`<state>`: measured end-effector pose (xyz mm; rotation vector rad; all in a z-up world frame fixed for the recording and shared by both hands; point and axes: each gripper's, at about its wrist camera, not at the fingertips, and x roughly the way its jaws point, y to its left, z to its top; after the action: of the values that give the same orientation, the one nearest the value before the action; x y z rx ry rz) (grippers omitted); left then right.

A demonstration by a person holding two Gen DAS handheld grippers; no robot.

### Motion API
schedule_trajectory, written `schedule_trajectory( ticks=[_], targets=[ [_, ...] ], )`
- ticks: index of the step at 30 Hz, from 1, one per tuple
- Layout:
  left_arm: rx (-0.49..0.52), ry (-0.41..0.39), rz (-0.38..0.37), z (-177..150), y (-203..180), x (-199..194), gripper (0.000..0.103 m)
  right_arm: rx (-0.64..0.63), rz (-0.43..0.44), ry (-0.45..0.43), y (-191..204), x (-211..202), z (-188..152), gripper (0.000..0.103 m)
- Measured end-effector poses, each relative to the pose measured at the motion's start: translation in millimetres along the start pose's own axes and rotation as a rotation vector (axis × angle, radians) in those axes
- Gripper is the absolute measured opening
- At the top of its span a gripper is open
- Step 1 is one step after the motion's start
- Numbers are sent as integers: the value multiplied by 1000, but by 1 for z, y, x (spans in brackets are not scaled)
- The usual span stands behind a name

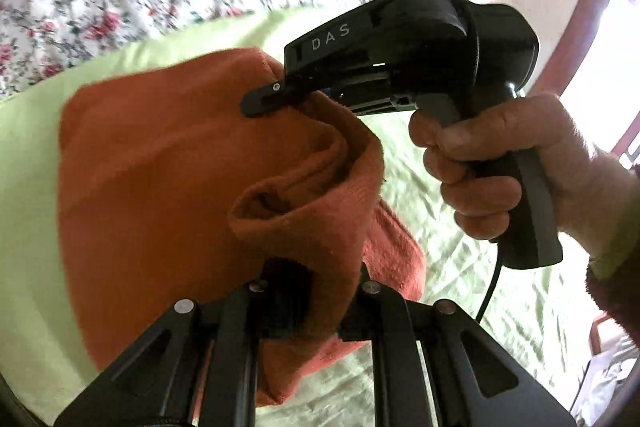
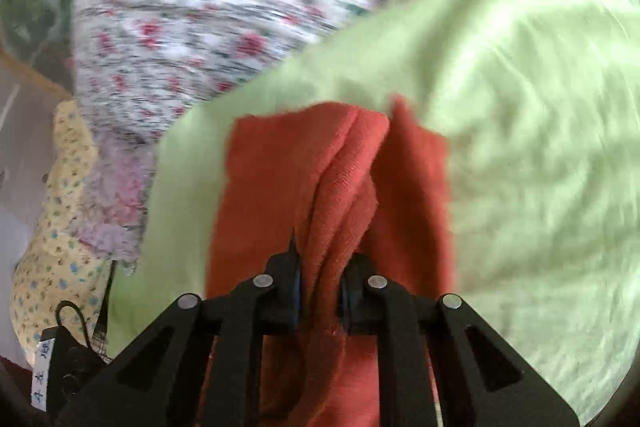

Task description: Fold small clothes

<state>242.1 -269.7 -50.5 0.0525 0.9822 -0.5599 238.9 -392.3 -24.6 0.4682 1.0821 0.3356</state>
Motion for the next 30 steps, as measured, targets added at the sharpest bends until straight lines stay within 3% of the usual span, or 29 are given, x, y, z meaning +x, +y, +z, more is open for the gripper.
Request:
schedule_trajectory(
  ticks=[6,10,14,16,18,21,23,26,30],
  targets=[
    [4,23,-21,-8,-7,9,21,40,10,-6,-22,9,-5,17],
    [12,37,-86,-13,-8,-1,40,66,-3,-15,-26,4,-7,25],
    [0,52,-155,-35,-10,-25,53,52,-89,-49,-24,-17,-13,32],
    [-14,55,-153,-44,-8,-37,58,42,-156,-77,-21,-30,-17,34],
    [-37,44,-138,-51,3,-51,58,44,-221,-114,-19,-48,-22,34],
    [-113,23,-80,-51,32,-68,63,59,-184,-157,-11,-64,-32,34],
    [-194,15,-33,-51,59,-71,63,58,-128,-137,-3,-61,-39,36],
    [-300,26,53,-49,97,-66,63,62,-125,-85,0,-40,-47,36],
    [-433,34,94,-51,138,-59,64,108,-144,-52,-12,-17,-49,36]
  ],
)
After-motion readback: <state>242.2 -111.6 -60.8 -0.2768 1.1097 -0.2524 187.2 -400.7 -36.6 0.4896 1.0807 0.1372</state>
